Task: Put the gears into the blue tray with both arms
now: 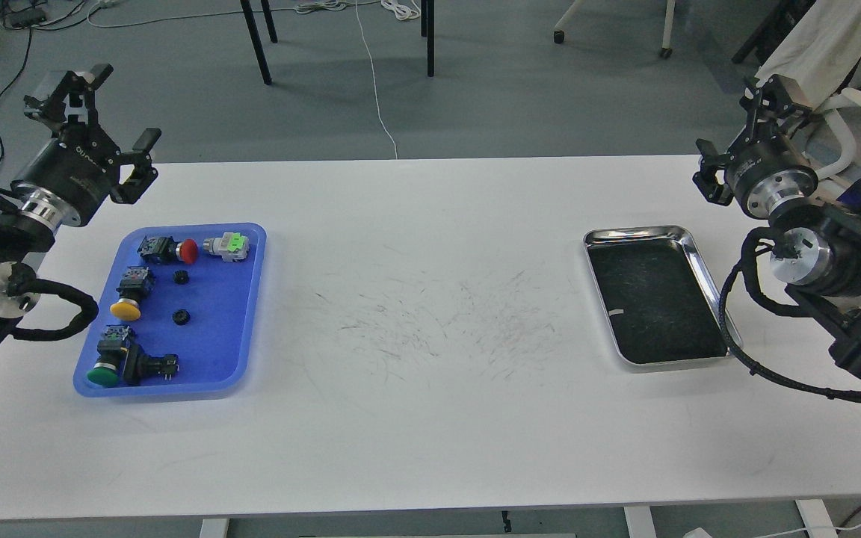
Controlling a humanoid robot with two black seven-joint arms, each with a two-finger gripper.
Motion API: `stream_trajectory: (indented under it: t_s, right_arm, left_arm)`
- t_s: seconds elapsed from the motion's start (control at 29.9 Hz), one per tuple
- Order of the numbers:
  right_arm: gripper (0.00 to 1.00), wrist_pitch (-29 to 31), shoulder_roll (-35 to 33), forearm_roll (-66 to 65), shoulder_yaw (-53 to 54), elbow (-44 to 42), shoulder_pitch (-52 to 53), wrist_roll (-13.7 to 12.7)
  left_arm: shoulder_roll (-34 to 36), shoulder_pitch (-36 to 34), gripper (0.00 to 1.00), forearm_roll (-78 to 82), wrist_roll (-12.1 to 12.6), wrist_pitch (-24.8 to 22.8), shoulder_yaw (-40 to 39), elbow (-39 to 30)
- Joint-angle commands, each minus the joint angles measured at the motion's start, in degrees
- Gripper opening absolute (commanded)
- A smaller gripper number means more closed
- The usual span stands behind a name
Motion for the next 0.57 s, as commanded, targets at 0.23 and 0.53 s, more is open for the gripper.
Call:
stream_trajectory:
  t_s: [0.23,0.53]
  right_arm:
    - [0.99,0.0,0.51,-0.01,0.04,0.55,-0.28,0.03]
    - [0.99,-0.09,0.51,-0.1,0.3,0.55,-0.46,0.21]
  left_arm:
    - [0.13,0.12,0.98,-0.81,0.0,-0.82,-0.65,-0.38]
    - [0.13,0.47,0.98,-0.82,0.0,-1.17,-0.3,-0.47]
